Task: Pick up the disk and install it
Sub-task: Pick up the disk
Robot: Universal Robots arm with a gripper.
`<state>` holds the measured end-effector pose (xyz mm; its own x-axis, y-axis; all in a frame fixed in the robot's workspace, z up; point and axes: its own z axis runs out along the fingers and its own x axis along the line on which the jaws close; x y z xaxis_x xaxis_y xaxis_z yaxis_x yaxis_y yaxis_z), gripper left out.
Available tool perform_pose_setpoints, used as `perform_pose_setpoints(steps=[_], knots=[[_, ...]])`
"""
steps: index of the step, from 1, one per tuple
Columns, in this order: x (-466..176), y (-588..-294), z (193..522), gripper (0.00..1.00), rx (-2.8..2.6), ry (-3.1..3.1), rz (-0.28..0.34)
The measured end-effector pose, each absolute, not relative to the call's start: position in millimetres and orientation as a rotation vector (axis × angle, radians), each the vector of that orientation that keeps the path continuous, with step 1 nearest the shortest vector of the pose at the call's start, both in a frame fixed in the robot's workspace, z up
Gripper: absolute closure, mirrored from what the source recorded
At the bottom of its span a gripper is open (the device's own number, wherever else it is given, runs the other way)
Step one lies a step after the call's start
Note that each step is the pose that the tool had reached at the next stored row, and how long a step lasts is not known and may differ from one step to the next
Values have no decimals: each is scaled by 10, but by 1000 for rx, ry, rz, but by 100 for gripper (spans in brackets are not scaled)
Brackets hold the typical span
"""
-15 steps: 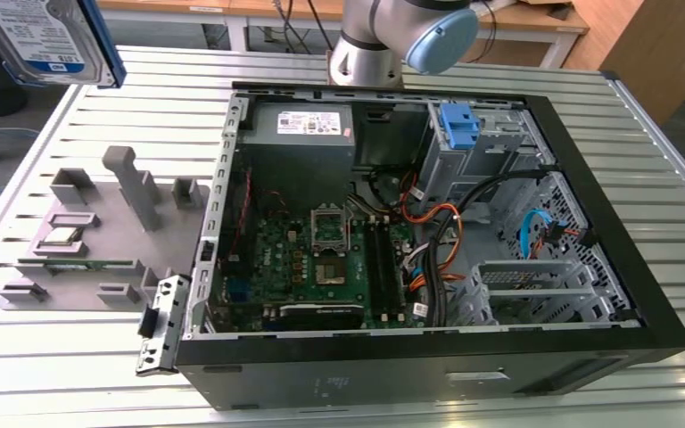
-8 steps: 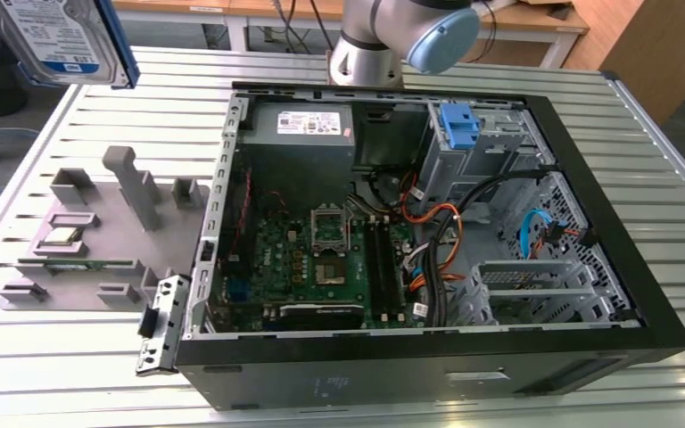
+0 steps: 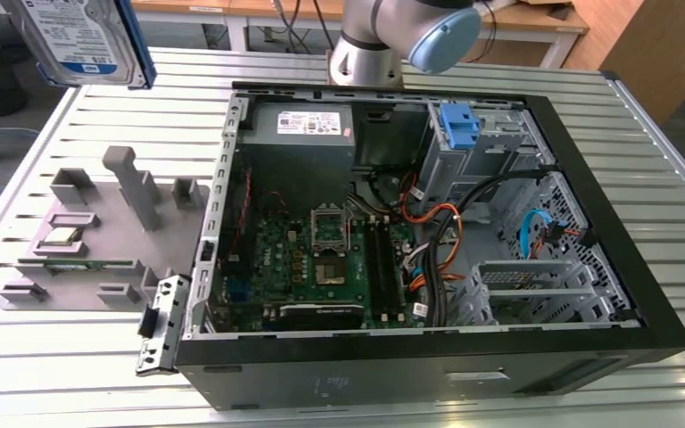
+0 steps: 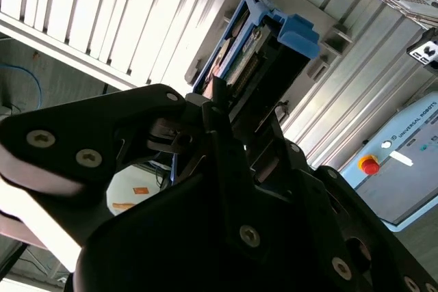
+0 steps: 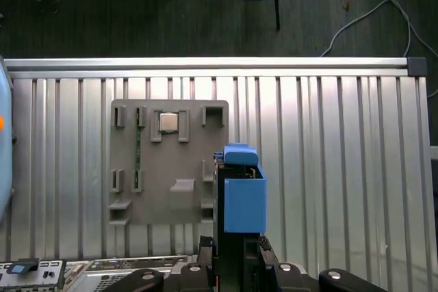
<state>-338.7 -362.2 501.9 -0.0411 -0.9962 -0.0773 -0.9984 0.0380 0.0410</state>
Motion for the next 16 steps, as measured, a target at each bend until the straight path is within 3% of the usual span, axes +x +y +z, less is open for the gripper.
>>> perform_pose_setpoints(steps=[16], knots=[[-3144,-3622,5018,65,-2156,2243,130]])
